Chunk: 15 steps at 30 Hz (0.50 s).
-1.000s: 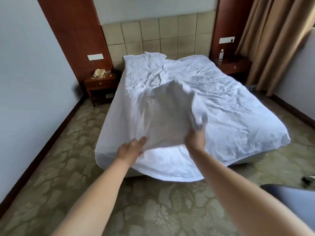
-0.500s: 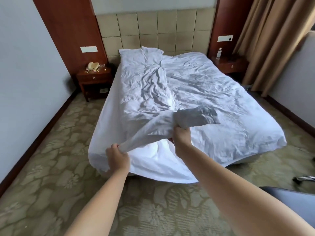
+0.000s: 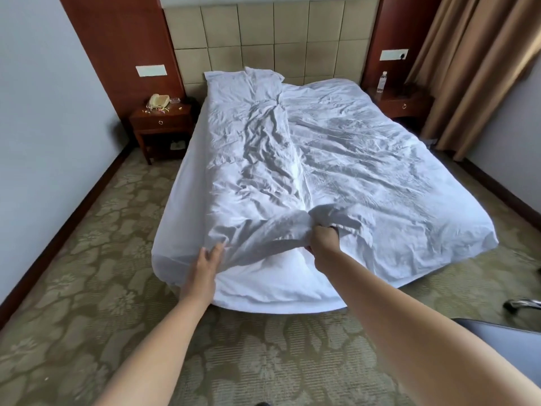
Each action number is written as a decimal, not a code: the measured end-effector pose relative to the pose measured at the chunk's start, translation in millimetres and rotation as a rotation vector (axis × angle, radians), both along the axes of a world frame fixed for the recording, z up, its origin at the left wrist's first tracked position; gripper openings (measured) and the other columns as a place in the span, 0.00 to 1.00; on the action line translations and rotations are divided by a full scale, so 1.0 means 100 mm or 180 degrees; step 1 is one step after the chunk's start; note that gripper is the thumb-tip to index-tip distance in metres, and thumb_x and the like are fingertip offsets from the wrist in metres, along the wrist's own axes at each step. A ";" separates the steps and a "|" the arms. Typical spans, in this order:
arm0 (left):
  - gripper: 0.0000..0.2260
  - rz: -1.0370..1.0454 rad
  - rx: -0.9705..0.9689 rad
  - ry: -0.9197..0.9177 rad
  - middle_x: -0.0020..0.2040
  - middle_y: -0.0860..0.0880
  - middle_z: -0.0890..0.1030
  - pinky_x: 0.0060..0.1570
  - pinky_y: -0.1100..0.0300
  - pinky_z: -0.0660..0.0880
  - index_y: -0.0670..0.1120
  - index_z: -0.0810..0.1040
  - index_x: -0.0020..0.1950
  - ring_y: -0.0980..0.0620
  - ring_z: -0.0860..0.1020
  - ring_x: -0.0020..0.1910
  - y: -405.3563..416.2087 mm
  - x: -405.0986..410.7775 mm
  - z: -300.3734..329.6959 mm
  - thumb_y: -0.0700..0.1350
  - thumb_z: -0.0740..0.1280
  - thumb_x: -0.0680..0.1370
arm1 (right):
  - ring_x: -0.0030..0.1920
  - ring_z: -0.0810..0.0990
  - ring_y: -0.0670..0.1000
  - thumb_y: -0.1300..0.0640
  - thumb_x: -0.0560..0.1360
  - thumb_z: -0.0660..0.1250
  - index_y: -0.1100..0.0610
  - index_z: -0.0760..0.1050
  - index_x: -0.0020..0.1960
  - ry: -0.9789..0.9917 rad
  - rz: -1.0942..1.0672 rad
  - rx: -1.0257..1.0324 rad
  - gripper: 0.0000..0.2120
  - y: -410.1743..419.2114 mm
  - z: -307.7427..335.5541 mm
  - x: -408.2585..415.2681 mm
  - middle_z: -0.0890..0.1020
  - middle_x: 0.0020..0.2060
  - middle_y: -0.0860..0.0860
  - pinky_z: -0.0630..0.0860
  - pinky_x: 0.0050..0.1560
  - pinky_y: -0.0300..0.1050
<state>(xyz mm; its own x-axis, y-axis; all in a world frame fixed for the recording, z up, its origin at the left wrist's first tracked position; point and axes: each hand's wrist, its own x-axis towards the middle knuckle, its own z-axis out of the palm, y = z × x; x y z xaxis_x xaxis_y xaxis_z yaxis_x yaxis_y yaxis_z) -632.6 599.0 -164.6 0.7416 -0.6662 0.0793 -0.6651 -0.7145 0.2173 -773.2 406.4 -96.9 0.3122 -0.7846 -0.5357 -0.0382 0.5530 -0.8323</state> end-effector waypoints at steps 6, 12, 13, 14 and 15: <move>0.10 0.2129 -0.2334 0.0933 0.52 0.38 0.78 0.48 0.49 0.73 0.37 0.77 0.54 0.37 0.76 0.52 -0.11 0.16 0.02 0.34 0.61 0.75 | 0.52 0.75 0.59 0.70 0.73 0.51 0.58 0.68 0.67 -0.0179 -0.0216 -0.0394 0.24 -0.01 0.10 0.13 0.76 0.54 0.58 0.72 0.61 0.57; 0.16 0.2147 -0.3017 0.2362 0.63 0.43 0.70 0.56 0.51 0.70 0.45 0.62 0.68 0.44 0.71 0.55 -0.35 0.11 0.13 0.45 0.56 0.81 | 0.38 0.75 0.53 0.68 0.77 0.52 0.57 0.69 0.61 -0.0293 -0.0441 0.0043 0.16 -0.04 -0.08 0.01 0.76 0.46 0.57 0.75 0.32 0.43; 0.15 0.1984 -0.2936 0.2330 0.61 0.43 0.70 0.53 0.52 0.69 0.44 0.61 0.66 0.45 0.71 0.54 -0.37 0.11 0.14 0.45 0.56 0.81 | 0.36 0.75 0.52 0.68 0.78 0.52 0.56 0.68 0.59 -0.0381 -0.0497 0.0143 0.14 -0.07 -0.08 0.00 0.75 0.45 0.56 0.75 0.29 0.41; 0.13 0.1758 -0.2802 0.2241 0.57 0.44 0.70 0.51 0.53 0.68 0.43 0.61 0.64 0.45 0.71 0.53 -0.39 0.13 0.13 0.45 0.56 0.81 | 0.35 0.74 0.51 0.68 0.78 0.52 0.55 0.67 0.57 -0.0483 -0.0578 0.0224 0.13 -0.09 -0.06 -0.01 0.75 0.43 0.55 0.75 0.29 0.41; 0.11 0.1476 -0.2635 0.2126 0.52 0.47 0.70 0.49 0.54 0.67 0.43 0.61 0.61 0.44 0.72 0.53 -0.41 0.13 0.12 0.45 0.56 0.81 | 0.35 0.74 0.50 0.68 0.79 0.52 0.54 0.66 0.56 -0.0563 -0.0669 0.0294 0.12 -0.11 -0.02 -0.02 0.74 0.41 0.53 0.75 0.32 0.42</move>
